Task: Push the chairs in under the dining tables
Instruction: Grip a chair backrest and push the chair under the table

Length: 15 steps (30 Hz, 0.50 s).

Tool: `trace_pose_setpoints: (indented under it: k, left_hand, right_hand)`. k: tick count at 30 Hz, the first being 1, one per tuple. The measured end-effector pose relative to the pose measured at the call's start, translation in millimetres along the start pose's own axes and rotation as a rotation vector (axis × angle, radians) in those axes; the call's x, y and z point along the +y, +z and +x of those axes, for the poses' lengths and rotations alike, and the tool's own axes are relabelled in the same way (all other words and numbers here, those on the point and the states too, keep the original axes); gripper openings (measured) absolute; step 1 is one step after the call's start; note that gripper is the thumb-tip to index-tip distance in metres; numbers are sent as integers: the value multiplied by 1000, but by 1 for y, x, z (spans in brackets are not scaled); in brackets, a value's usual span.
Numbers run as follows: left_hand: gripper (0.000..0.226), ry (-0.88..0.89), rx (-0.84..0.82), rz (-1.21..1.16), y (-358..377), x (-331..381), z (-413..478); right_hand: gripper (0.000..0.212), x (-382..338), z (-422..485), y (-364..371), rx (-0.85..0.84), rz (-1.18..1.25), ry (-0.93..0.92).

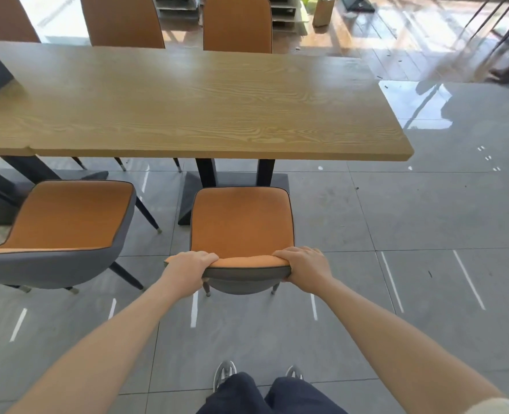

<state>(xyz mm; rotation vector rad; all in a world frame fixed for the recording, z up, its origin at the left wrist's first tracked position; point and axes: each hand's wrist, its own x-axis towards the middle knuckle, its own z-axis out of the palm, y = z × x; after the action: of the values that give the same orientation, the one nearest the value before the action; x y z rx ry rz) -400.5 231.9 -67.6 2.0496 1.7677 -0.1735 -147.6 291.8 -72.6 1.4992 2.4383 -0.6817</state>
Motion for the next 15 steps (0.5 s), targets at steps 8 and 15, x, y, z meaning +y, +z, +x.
trace_pose_setpoints:
  k: [8,15]
  left_hand:
    - [40,-12,36,23,-15,-40,16]
    - [47,4,17,40,-30,-46,31]
  right_hand:
    - [43,-24,37,-5,30,15,-5]
    - [45,-26,55,-18,-20,-24,3]
